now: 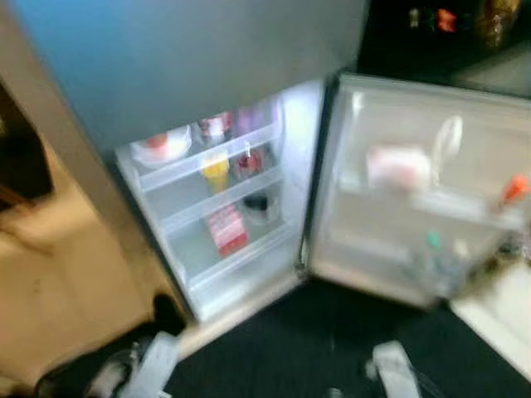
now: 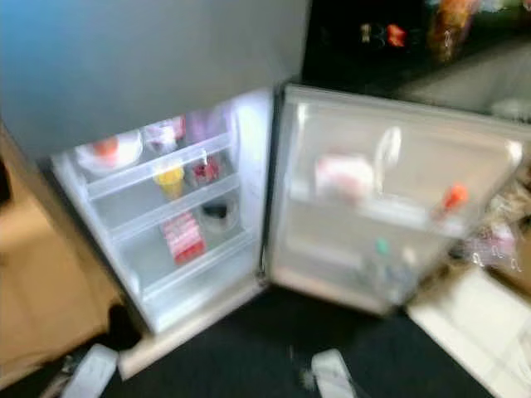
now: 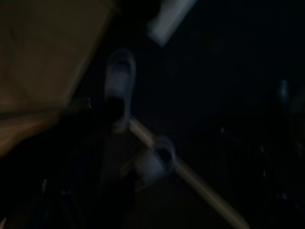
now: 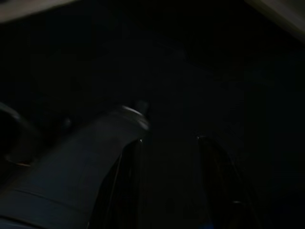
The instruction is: Restocking fridge
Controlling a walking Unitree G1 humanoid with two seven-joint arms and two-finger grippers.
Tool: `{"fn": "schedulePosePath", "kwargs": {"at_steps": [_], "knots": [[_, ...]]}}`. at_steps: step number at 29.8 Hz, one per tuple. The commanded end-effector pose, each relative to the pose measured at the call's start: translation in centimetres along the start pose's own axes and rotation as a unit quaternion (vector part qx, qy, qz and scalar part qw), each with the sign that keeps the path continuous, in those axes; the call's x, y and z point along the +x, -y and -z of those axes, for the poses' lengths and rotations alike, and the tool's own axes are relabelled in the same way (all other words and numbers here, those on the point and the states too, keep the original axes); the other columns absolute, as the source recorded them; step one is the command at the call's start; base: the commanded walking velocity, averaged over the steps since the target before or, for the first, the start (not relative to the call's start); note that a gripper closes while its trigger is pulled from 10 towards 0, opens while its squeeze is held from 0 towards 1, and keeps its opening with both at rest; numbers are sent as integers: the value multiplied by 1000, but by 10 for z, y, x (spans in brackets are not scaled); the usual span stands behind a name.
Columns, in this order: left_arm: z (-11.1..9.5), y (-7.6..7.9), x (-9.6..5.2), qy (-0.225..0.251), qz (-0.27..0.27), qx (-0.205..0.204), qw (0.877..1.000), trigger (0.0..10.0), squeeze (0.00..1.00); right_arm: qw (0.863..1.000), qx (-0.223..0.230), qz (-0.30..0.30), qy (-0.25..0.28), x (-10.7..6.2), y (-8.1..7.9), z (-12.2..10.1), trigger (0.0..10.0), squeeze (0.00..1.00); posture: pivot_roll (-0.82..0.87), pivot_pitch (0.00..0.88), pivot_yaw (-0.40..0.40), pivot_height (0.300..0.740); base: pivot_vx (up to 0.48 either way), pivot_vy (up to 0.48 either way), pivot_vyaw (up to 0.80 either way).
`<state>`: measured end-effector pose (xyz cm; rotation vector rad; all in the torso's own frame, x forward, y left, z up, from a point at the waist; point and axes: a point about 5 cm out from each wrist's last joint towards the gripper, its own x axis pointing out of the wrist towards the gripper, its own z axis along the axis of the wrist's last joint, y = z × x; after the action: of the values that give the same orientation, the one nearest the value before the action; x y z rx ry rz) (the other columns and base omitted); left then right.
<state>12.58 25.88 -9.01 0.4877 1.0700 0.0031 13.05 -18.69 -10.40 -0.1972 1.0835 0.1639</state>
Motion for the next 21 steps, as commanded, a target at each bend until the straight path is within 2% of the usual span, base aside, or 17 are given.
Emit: {"fn": "schedulePosePath", "kwargs": {"at_steps": [1, 13, 17, 21], "knots": [[-2, -3, 1, 3, -3, 0, 1000, 10000, 0, 1000, 4, 11, 5, -1, 8, -2, 10000, 0, 28, 0, 24, 740, 0, 0, 0], [-2, -3, 1, 2, -4, 0, 1000, 10000, 0, 1000, 4, 11, 4, -1, 7, -2, 10000, 0, 28, 0, 23, 740, 0, 0, 0], [-1, -3, 0, 2, -5, -18, 1000, 10000, 0, 999, 9, 14, 34, 1, 9, -14, 10000, 0, 23, 0, 22, 740, 0, 0, 0], [-1, -4, 0, 1, -8, -19, 1000, 10000, 0, 998, 12, 17, 52, 1, 12, -24, 10000, 0, 22, 0, 22, 740, 0, 0, 0]]}}
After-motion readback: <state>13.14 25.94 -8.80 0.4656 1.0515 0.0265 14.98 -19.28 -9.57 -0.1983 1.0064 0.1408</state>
